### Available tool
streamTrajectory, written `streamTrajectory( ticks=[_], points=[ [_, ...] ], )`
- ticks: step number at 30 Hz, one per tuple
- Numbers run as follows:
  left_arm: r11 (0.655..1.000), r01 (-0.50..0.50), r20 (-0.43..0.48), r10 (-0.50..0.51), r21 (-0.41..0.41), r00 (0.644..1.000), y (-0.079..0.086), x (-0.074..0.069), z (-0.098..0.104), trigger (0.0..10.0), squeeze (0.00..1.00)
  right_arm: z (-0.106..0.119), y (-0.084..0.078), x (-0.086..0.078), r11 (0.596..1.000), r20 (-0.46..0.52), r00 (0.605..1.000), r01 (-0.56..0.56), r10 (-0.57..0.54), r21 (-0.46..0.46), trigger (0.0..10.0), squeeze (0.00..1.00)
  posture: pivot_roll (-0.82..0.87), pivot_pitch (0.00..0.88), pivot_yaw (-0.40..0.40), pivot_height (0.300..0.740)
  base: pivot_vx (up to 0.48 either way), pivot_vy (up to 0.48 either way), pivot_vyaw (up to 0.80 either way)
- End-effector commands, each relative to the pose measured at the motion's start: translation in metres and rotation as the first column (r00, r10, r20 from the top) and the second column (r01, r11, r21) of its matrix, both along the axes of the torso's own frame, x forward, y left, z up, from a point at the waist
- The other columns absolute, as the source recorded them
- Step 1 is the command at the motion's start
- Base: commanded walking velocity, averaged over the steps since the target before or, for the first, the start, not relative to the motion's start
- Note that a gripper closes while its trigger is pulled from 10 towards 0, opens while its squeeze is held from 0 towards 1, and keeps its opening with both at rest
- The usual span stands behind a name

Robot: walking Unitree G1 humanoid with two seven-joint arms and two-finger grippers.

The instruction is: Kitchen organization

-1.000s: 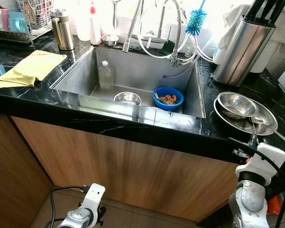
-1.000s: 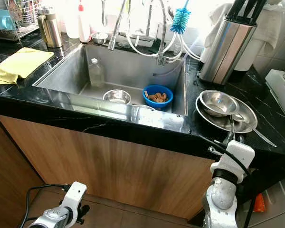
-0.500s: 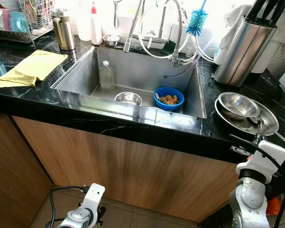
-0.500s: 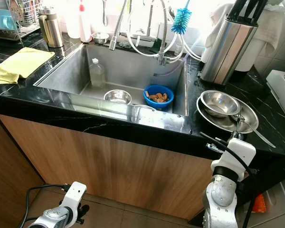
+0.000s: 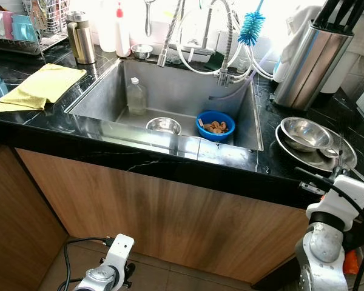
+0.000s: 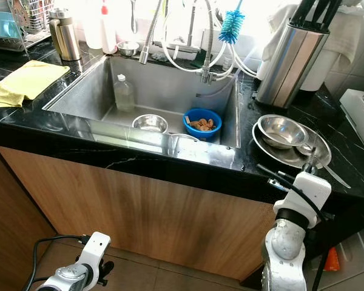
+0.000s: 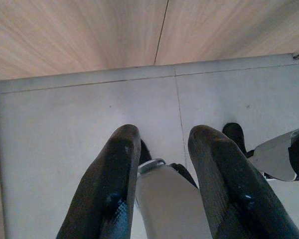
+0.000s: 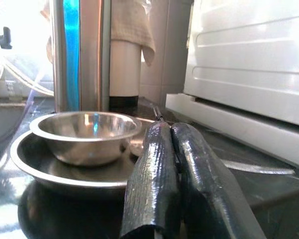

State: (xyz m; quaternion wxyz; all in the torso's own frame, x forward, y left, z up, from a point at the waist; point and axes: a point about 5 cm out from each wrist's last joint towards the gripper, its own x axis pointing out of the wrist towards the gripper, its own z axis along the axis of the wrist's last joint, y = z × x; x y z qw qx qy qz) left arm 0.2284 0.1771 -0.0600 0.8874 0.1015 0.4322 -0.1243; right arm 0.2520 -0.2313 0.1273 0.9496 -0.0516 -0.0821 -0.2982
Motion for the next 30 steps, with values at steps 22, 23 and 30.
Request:
streamTrajectory(
  ticks=[22,23,30],
  points=[
    [1.0,-0.019,0.01,0.019,0.0,1.0,-0.003,0.0,0.0,10.0,0.0,0.078,0.034,0.1,0.856,-0.007,0.856,-0.517,0.517,0.011,10.0,0.0,0.18,0.034,-0.112,0.711,0.0,0.0,0.0],
    [1.0,-0.02,0.011,0.02,0.0,1.0,-0.003,0.0,0.0,10.0,0.0,0.075,0.036,0.104,0.847,-0.044,0.846,-0.532,0.532,0.018,10.0,0.0,0.19,0.032,-0.114,0.711,0.0,0.0,0.0],
    [1.0,-0.031,0.014,0.031,-0.002,0.999,-0.003,0.0,-0.001,10.0,0.0,0.061,0.045,0.12,0.784,-0.156,0.769,-0.615,0.62,0.08,10.0,0.0,0.21,0.032,-0.119,0.711,0.0,0.0,0.0]
  ],
)
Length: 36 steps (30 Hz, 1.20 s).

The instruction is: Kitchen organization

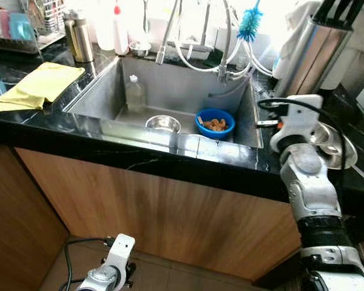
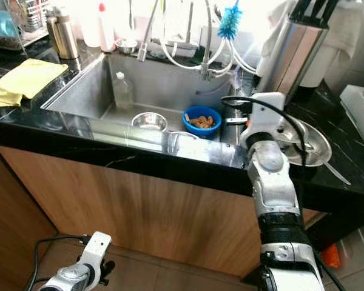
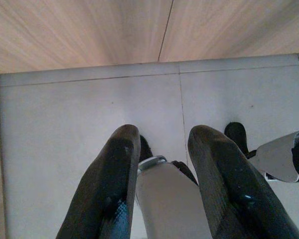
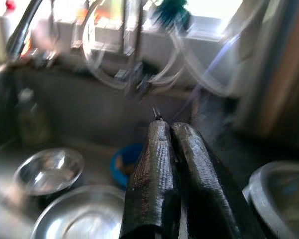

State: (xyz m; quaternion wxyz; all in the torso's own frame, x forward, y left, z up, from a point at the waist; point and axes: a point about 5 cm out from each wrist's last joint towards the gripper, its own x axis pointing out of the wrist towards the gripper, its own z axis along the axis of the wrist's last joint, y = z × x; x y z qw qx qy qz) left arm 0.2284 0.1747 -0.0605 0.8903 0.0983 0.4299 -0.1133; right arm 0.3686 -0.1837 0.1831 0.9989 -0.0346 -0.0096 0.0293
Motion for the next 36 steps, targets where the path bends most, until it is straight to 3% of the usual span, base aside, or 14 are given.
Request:
streamTrajectory(
  ticks=[1,7,22,23,29,36],
  points=[
    [1.0,-0.009,0.006,0.009,-0.004,1.0,-0.001,0.0,0.0,10.0,0.0,0.004,-0.001,0.005,1.0,-0.022,0.999,-0.025,0.025,-0.004,10.0,0.0,0.21,0.03,-0.121,0.711,0.0,0.0,0.0],
    [1.0,-0.013,0.005,0.013,-0.004,1.0,-0.001,-0.001,-0.001,10.0,0.0,-0.002,0.003,0.015,0.993,-0.114,0.987,-0.118,0.116,-0.012,10.0,0.0,0.21,0.024,-0.125,0.711,0.0,0.0,0.0],
    [1.0,-0.004,-0.004,0.004,-0.006,1.0,-0.001,-0.004,-0.003,10.0,0.0,-0.021,-0.002,0.021,0.992,-0.194,0.974,-0.105,0.117,0.072,10.0,0.0,0.23,0.01,-0.137,0.711,0.0,0.0,0.0],
    [1.0,-0.005,-0.005,0.005,-0.007,1.0,-0.001,-0.004,-0.003,10.0,0.0,-0.021,-0.002,0.021,0.992,-0.191,0.975,-0.099,0.112,0.078,10.0,1.0,0.23,0.009,-0.138,0.711,0.0,0.0,0.0],
    [1.0,-0.011,-0.006,0.011,-0.007,1.0,-0.001,-0.005,-0.003,10.0,0.0,-0.02,-0.002,0.023,0.993,-0.171,0.981,-0.073,0.089,0.097,10.0,1.0,0.23,0.008,-0.141,0.711,0.0,0.0,0.0],
    [1.0,-0.015,-0.004,0.015,-0.012,1.0,-0.001,-0.005,-0.003,10.0,0.0,-0.007,-0.005,0.025,0.993,-0.082,0.996,-0.019,0.029,0.114,10.0,1.0,0.23,0.029,-0.139,0.711,0.0,0.0,0.0]
  ],
)
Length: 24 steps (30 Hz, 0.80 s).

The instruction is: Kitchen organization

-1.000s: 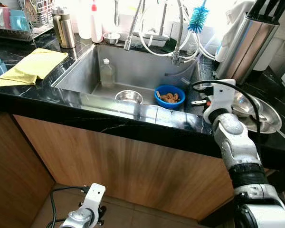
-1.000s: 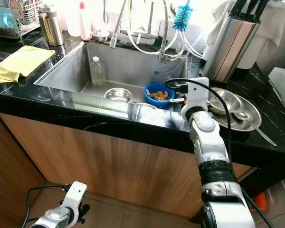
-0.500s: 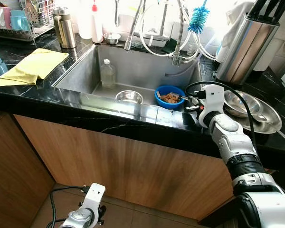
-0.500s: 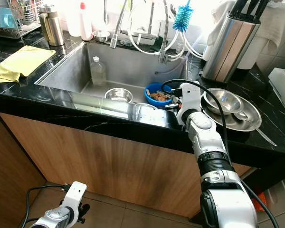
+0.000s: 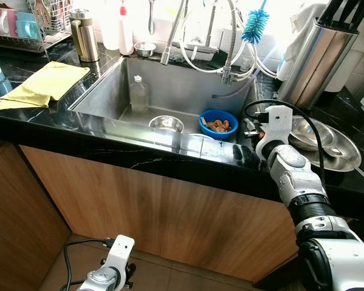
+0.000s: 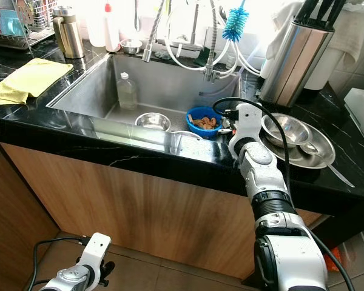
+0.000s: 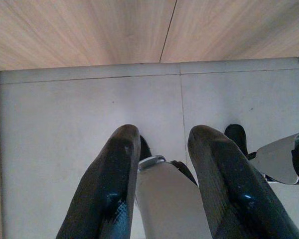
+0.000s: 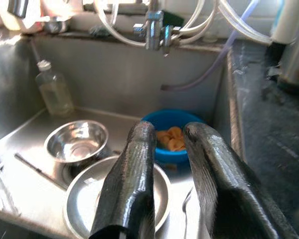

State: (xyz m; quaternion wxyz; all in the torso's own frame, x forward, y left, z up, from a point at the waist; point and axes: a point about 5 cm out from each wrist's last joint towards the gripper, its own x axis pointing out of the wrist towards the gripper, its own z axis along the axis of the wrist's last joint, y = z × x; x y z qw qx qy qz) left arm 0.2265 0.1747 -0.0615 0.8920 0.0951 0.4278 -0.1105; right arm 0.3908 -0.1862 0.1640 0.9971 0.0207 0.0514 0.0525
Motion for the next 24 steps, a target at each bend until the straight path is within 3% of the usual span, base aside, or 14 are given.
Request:
streamTrajectory(
  ticks=[1,2,3,6,8,12,15,17,19,20,22,23,24],
  points=[
    [1.0,-0.008,-0.009,0.008,-0.008,1.0,-0.001,-0.003,-0.002,10.0,0.0,0.015,-0.004,0.003,0.999,0.06,0.998,0.032,-0.032,-0.003,10.0,1.0,0.23,0.034,-0.138,0.711,0.0,0.0,0.0],
    [1.0,-0.01,-0.008,0.01,-0.008,1.0,-0.001,-0.002,-0.002,10.0,0.0,0.019,-0.005,0.003,0.997,0.09,0.995,0.055,-0.051,-0.046,10.0,0.31,0.23,0.036,-0.137,0.711,0.0,0.0,0.0],
    [1.0,-0.011,-0.008,0.011,-0.007,1.0,-0.001,-0.002,-0.002,10.0,0.0,0.026,-0.007,0.001,0.99,0.147,0.985,0.102,-0.087,-0.097,10.0,0.0,0.22,0.038,-0.135,0.711,0.0,0.0,0.0],
    [1.0,-0.01,-0.008,0.01,-0.006,1.0,-0.001,-0.002,-0.001,10.0,0.0,0.034,-0.01,-0.005,0.978,0.228,0.962,0.176,-0.148,-0.108,10.0,0.0,0.22,0.041,-0.132,0.711,0.0,0.0,0.0],
    [1.0,-0.01,-0.007,0.009,-0.006,1.0,-0.001,-0.001,-0.001,10.0,0.0,0.037,-0.016,-0.021,0.947,0.324,0.917,0.289,-0.233,-0.137,10.0,0.0,0.21,0.044,-0.129,0.711,0.0,0.0,0.0],
    [1.0,-0.01,-0.007,0.01,-0.007,1.0,-0.001,-0.001,-0.001,10.0,0.0,0.037,-0.017,-0.026,0.938,0.346,0.902,0.32,-0.258,-0.134,10.0,0.0,0.21,0.044,-0.129,0.711,0.0,0.0,0.0],
    [1.0,-0.003,-0.008,0.003,-0.006,1.0,-0.001,-0.001,-0.001,10.0,0.0,0.024,-0.046,-0.074,0.874,0.373,0.822,0.483,-0.43,-0.057,10.0,0.0,0.2,0.049,-0.121,0.711,0.0,0.0,0.0],
    [1.0,-0.001,-0.009,0.001,-0.006,1.0,-0.001,-0.001,-0.001,10.0,0.0,0.022,-0.055,-0.086,0.85,0.378,0.799,0.524,-0.468,-0.056,10.0,0.0,0.19,0.051,-0.119,0.711,0.0,0.0,0.0],
    [1.0,0.003,-0.01,-0.003,-0.005,1.0,-0.001,-0.001,-0.001,10.0,0.0,0.018,-0.074,-0.107,0.792,0.378,0.746,0.608,-0.549,-0.05,10.0,0.0,0.18,0.052,-0.119,0.711,0.0,0.0,0.0],
    [1.0,0.003,-0.01,-0.003,-0.005,1.0,-0.001,-0.001,-0.001,10.0,0.0,0.018,-0.074,-0.107,0.792,0.378,0.746,0.608,-0.549,-0.05,10.0,0.0,0.18,0.052,-0.119,0.711,0.0,0.0,0.0],
    [1.0,0.006,-0.01,-0.006,-0.005,1.0,-0.001,-0.001,-0.001,10.0,0.0,0.015,-0.089,-0.126,0.734,0.374,0.688,0.678,-0.622,-0.027,10.0,0.0,0.18,0.052,-0.119,0.711,0.0,0.0,0.0],
    [1.0,0.006,-0.01,-0.006,-0.005,1.0,-0.001,-0.001,-0.001,10.0,0.0,0.015,-0.089,-0.126,0.734,0.374,0.688,0.678,-0.622,-0.027,10.0,0.0,0.18,0.052,-0.119,0.711,0.0,0.0,0.0],
    [1.0,0.007,-0.01,-0.007,-0.005,1.0,-0.001,-0.001,-0.001,10.0,0.0,0.014,-0.09,-0.138,0.715,0.37,0.674,0.698,-0.639,-0.036,10.0,0.0,0.17,0.053,-0.117,0.711,0.0,0.0,0.0]
  ],
)
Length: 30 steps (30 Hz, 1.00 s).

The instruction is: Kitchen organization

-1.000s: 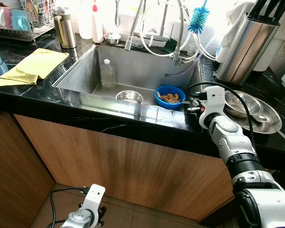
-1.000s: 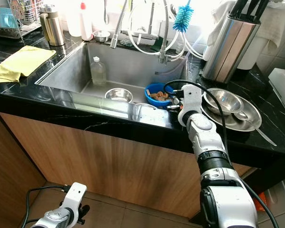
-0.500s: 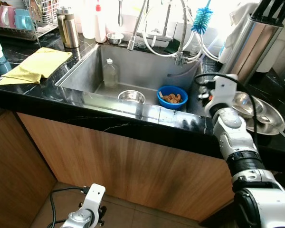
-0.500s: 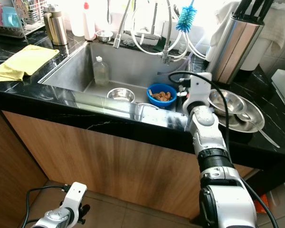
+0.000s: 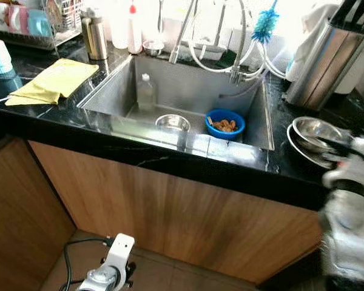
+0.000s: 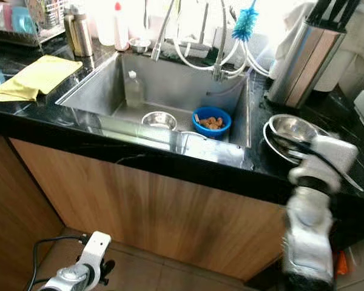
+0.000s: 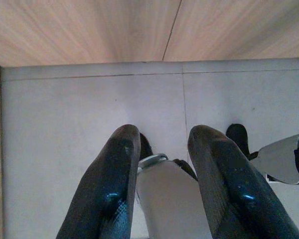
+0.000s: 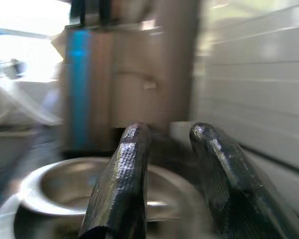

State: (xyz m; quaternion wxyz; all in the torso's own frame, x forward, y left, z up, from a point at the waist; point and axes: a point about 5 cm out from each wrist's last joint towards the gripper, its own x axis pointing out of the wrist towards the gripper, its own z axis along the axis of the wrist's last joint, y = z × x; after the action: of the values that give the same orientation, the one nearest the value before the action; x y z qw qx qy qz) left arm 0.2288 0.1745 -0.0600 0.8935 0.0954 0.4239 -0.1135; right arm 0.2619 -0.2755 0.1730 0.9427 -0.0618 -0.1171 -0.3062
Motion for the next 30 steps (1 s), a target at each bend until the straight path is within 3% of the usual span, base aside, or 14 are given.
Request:
streamTrajectory(
  ticks=[1,7,8,12,19,28,29,30],
  points=[
    [1.0,0.003,-0.018,-0.003,-0.002,1.0,-0.001,-0.003,-0.002,10.0,0.0,0.005,0.0,-0.014,0.999,0.021,0.999,0.035,-0.035,0.008,10.0,0.0,0.18,0.054,-0.116,0.711,0.0,0.0,0.0],
    [1.0,0.003,-0.016,-0.003,-0.003,1.0,-0.001,-0.003,-0.002,10.0,0.0,0.004,0.002,-0.018,0.999,0.017,0.999,0.035,-0.035,0.015,10.0,0.0,0.18,0.055,-0.118,0.711,0.0,0.0,0.0],
    [1.0,0.002,-0.016,-0.002,-0.002,1.0,0.0,-0.003,-0.002,10.0,0.0,-0.001,0.005,-0.02,0.998,0.015,0.999,0.03,-0.031,0.052,10.0,1.0,0.18,0.056,-0.116,0.711,0.0,0.0,0.0],
    [1.0,0.002,-0.018,-0.002,-0.001,1.0,0.0,-0.003,-0.002,10.0,0.0,-0.007,0.005,-0.027,0.992,0.0,0.998,0.057,-0.057,0.11,10.0,1.0,0.18,0.056,-0.114,0.711,0.0,0.0,0.0],
    [1.0,0.004,-0.018,-0.004,-0.002,1.0,0.0,-0.003,-0.002,10.0,0.0,-0.019,-0.011,-0.03,0.959,-0.007,0.992,0.122,-0.124,0.255,10.0,1.0,0.19,0.058,-0.115,0.711,0.0,0.0,0.0],
    [1.0,0.003,-0.019,-0.003,0.0,1.0,0.0,-0.003,-0.002,10.0,0.0,-0.016,-0.013,-0.033,0.945,0.018,0.987,0.147,-0.159,0.293,10.0,1.0,0.19,0.057,-0.113,0.711,0.0,0.0,0.0],
    [1.0,0.003,-0.019,-0.003,0.0,1.0,0.001,-0.003,-0.002,10.0,0.0,-0.017,-0.013,-0.033,0.946,0.014,0.987,0.15,-0.16,0.289,10.0,0.68,0.19,0.057,-0.111,0.711,0.0,0.0,0.0],
    [1.0,0.003,-0.019,-0.003,0.0,1.0,0.001,-0.003,-0.002,10.0,0.0,-0.017,-0.013,-0.033,0.946,0.014,0.987,0.15,-0.16,0.289,10.0,0.68,0.19,0.057,-0.111,0.711,0.0,0.0,0.0]
  ],
)
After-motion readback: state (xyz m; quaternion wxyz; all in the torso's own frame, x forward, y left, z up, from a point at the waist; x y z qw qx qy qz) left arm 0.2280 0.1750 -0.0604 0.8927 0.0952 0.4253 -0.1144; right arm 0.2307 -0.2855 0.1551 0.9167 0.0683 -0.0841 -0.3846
